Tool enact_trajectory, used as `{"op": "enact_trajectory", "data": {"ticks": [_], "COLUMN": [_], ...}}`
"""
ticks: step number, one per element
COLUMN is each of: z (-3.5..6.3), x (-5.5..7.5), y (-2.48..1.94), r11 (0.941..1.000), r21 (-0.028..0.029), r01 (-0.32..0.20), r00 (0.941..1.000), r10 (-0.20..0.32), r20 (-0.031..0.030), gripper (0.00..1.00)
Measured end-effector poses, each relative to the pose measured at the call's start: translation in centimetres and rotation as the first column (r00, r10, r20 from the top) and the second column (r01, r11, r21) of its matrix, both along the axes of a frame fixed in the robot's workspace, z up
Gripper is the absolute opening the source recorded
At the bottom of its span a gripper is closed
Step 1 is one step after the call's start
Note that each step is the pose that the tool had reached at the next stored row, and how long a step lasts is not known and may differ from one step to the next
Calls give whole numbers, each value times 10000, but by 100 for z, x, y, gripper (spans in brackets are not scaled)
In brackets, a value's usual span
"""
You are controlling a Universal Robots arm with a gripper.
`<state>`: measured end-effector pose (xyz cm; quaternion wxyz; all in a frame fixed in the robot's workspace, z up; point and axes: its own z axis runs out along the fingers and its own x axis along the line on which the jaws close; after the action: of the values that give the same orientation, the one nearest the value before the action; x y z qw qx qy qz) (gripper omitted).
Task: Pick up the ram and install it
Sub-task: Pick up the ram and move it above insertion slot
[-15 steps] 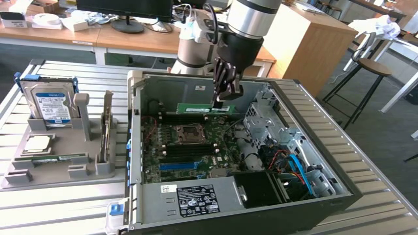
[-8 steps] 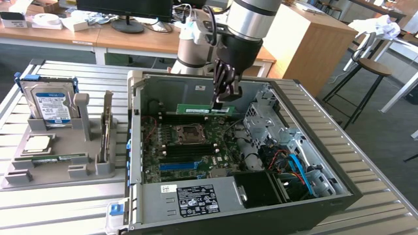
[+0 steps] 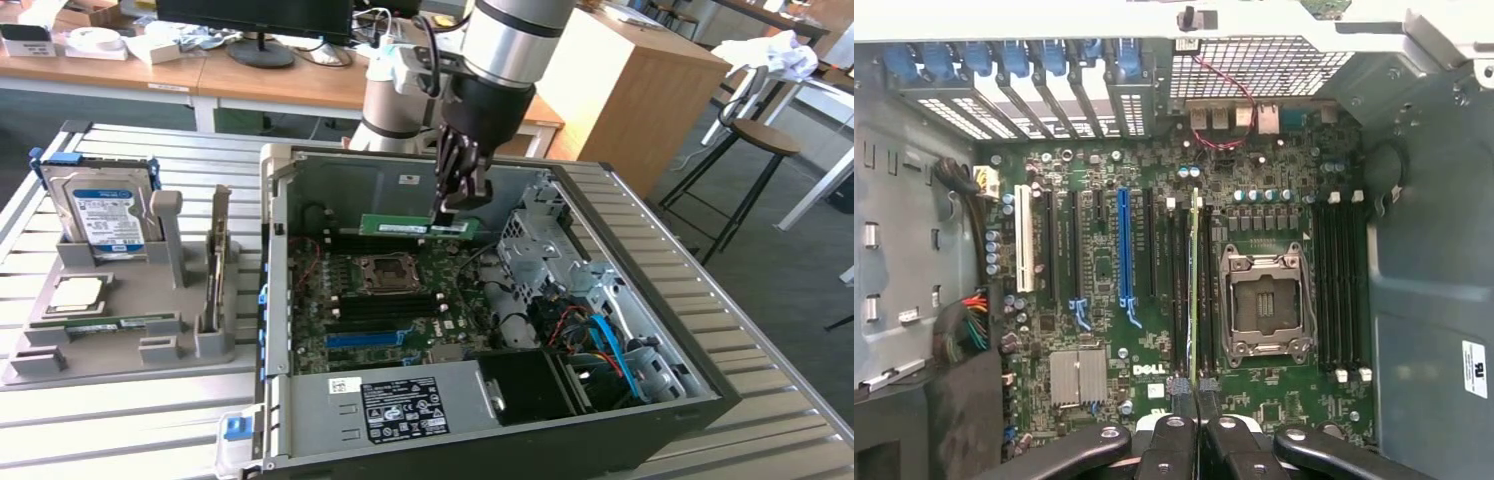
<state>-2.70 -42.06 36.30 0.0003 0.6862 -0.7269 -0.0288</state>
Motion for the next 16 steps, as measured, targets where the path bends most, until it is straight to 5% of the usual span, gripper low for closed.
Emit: {"op": "enact_trajectory", "data": {"ticks": [16], "z": [-100], "x": [0], "y": [2], "r11": [10000], "r21": [1], "r01": [14], "r00": [10000], "r10": [-14], "r20": [1], "gripper": [11]}}
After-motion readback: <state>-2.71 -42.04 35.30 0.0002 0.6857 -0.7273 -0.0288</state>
